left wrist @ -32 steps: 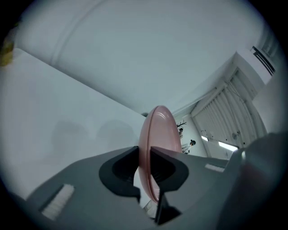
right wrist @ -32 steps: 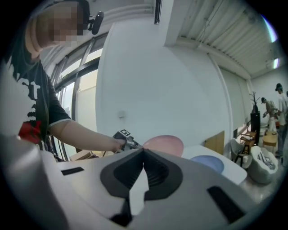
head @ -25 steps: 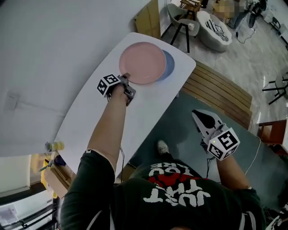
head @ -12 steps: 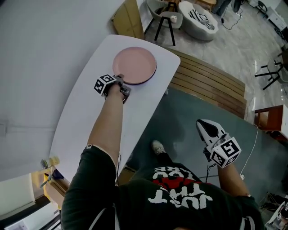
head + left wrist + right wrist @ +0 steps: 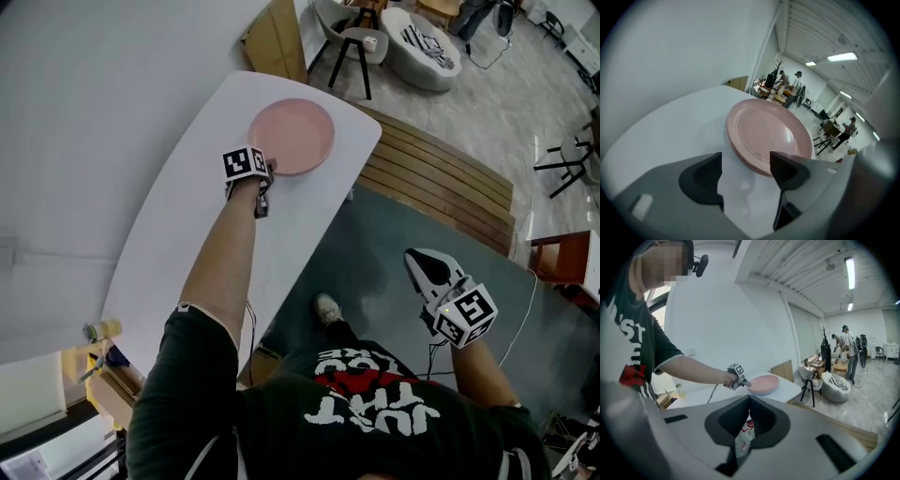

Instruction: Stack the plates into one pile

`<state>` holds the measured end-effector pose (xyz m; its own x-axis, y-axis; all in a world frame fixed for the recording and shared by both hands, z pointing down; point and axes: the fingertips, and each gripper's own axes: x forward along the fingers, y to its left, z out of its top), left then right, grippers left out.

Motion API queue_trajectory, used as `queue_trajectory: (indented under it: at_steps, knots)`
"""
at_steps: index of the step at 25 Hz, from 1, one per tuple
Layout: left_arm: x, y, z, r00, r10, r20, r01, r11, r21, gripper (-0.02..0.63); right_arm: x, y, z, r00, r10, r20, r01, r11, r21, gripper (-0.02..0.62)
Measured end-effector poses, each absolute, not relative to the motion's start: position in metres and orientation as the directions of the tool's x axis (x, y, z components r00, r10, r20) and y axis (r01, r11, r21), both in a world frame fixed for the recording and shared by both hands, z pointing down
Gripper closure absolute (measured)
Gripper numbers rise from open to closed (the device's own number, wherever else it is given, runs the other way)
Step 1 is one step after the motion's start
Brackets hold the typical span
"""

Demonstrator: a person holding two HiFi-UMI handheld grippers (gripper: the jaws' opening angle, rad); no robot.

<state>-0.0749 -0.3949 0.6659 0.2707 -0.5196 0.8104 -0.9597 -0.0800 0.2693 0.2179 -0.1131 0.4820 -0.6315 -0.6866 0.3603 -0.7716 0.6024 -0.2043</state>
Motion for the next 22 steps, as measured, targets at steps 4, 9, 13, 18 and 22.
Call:
queue_trajectory:
  at_steps: [4,9,13,18,22]
  knots:
    - [-0.075,-0.385,0.625,0.302,-0.661,0.686,-0.953,-0.19,0.236,0.302,0.208,-0.121,0.476,-0.659,-0.67,0.34,-0.748,0.631,-0.205,0.588]
    - [-0.064,-0.299,0.548,0.525,-0.734,0.43,-0.849,-0.419,0.323,0.307,0.185,-0.144,0.46,-0.703,-0.637,0.316,-0.703,0.687,-0.181,0.588]
    - [-0.087,-0.203,0.496,0.602,-0.752,0.268,-0.792,-0.52,0.319,0.415,0.139,-0.159,0.441,-0.748,-0.595,0.295,-0.653,0.74,-0.162,0.588]
    - [-0.139,-0.108,0.459,0.56,-0.817,0.142,-0.802,-0.49,0.341,0.598,0.069,-0.167,0.414,-0.817,-0.517,0.256,-0.565,0.807,-0.173,0.588]
    - [-0.183,-0.072,0.447,0.497,-0.864,0.077,-0.805,-0.426,0.414,0.598,0.016,-0.175,0.404,-0.865,-0.434,0.251,-0.484,0.855,-0.188,0.588]
